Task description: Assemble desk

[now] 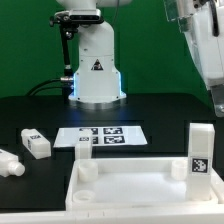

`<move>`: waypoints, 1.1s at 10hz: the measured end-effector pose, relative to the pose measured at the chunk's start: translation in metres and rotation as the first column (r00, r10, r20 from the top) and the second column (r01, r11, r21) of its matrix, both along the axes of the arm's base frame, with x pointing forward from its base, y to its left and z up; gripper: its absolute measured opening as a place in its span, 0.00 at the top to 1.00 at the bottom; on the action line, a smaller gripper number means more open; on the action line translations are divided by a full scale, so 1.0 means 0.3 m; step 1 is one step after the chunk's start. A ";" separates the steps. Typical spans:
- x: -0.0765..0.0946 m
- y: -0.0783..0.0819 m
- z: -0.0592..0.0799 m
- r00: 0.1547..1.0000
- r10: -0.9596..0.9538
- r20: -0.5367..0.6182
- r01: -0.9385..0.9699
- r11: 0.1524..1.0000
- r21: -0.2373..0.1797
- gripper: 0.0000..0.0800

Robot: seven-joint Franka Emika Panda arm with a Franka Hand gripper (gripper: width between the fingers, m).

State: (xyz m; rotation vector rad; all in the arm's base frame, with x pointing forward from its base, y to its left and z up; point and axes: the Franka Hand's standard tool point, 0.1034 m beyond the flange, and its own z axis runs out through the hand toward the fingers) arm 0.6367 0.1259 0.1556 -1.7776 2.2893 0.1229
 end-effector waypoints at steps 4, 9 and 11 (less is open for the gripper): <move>-0.113 -0.138 -0.024 0.938 0.344 0.034 -0.342 0.938 -0.061 0.19; -0.121 -0.151 -0.052 0.774 0.629 0.074 -0.616 0.774 -0.143 0.19; -0.137 -0.183 -0.083 0.647 0.759 0.078 -0.736 0.647 -0.198 0.19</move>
Offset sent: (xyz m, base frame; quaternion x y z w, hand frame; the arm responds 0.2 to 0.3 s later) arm -0.0549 -0.0553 -0.0014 -0.0283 -0.0198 -0.2056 0.9780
